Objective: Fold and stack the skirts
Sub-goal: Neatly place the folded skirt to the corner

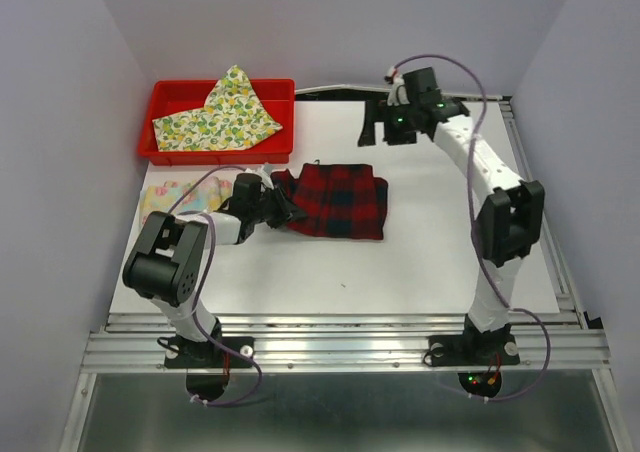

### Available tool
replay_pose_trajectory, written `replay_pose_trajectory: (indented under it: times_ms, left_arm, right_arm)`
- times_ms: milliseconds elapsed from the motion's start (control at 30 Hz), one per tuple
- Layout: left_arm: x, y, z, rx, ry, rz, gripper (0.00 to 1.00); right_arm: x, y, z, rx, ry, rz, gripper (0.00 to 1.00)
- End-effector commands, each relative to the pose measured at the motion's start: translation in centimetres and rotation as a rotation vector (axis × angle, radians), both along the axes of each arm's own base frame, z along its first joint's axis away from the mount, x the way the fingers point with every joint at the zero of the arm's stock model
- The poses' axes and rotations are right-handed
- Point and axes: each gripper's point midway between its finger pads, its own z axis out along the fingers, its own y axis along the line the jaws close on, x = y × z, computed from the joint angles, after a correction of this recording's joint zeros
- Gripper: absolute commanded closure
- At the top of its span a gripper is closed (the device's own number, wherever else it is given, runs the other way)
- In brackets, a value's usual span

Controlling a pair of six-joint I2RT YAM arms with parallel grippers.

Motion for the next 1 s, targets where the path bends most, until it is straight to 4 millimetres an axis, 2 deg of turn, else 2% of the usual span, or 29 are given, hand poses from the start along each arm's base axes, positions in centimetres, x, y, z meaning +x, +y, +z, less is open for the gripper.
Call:
replay_pose_trajectory:
  times_ms: [0, 33, 67, 100, 133, 233, 267, 333, 367, 400, 433, 567, 633, 767, 833, 867, 900, 967]
  left_arm:
    - [-1.0, 4.2, 0.5, 0.170, 0.016, -0.003, 1.00]
    - [-1.2, 4.8, 0.2, 0.182, 0.030, -0.006, 1.00]
    - [-1.4, 5.2, -0.1, 0.186, 0.049, -0.002, 1.00]
    - [-1.6, 5.5, -0.2, 0.167, 0.062, -0.010, 1.00]
    - [-1.6, 5.6, -0.2, 0.170, 0.054, -0.016, 1.00]
    - [-1.3, 5.8, 0.1, 0.185, 0.040, -0.015, 1.00]
    - [-1.3, 5.9, 0.1, 0.187, 0.042, -0.012, 1.00]
    - [-1.2, 6.1, 0.2, 0.189, 0.036, -0.008, 1.00]
    - [-1.2, 6.2, 0.3, 0.191, 0.032, -0.006, 1.00]
    - [-1.1, 6.3, 0.3, 0.198, 0.028, -0.005, 1.00]
    - [-1.2, 6.3, 0.3, 0.199, 0.031, -0.005, 1.00]
    - [-1.1, 6.5, 0.3, 0.202, 0.032, 0.001, 1.00]
    - [-0.9, 6.5, 0.4, 0.201, 0.023, 0.003, 1.00]
    - [-0.6, 6.7, 0.6, 0.210, 0.015, 0.014, 1.00]
    - [-0.4, 6.8, 0.8, 0.223, 0.008, 0.007, 1.00]
    - [-0.3, 6.8, 0.9, 0.233, 0.006, 0.003, 1.00]
    - [0.0, 7.0, 1.3, 0.261, -0.004, -0.015, 1.00]
    - [0.4, 7.3, 1.8, 0.309, -0.028, -0.045, 1.00]
  right_arm:
    - [-0.4, -3.9, 4.3, 0.059, -0.080, -0.011, 0.00]
    - [-2.0, -3.8, 2.0, 0.074, 0.012, -0.016, 0.00]
    - [-3.1, -4.2, 1.1, 0.098, 0.066, -0.028, 0.00]
    - [-4.4, -3.5, 1.3, 0.154, 0.082, -0.003, 0.00]
    - [-6.8, -3.5, -2.3, 0.184, 0.215, -0.044, 0.00]
    - [-8.8, -2.9, -3.5, 0.294, 0.239, -0.086, 0.00]
    - [-10.1, -2.9, -6.0, 0.330, 0.287, -0.123, 0.00]
    - [-11.2, -2.8, -7.1, 0.366, 0.308, -0.142, 0.00]
    - [-11.6, -2.1, -7.4, 0.392, 0.313, -0.133, 0.00]
    - [-13.0, -1.4, -8.8, 0.393, 0.370, -0.126, 0.00]
    - [-13.2, -1.4, -9.1, 0.392, 0.372, -0.126, 0.00]
    - [-15.6, 1.4, -11.3, 0.363, 0.391, -0.082, 0.00]
    - [-16.0, 2.3, -11.8, 0.358, 0.388, -0.078, 0.02]
    - [-14.8, 2.9, -13.9, 0.304, 0.356, -0.141, 0.08]
    - [-14.5, 2.4, -16.2, 0.248, 0.384, -0.178, 0.19]
    - [-15.1, 1.9, -17.4, 0.193, 0.419, -0.170, 0.23]
    - [-14.2, 2.2, -17.0, 0.182, 0.410, -0.167, 0.35]
    - [-14.0, 2.3, -17.3, 0.162, 0.413, -0.141, 0.52]
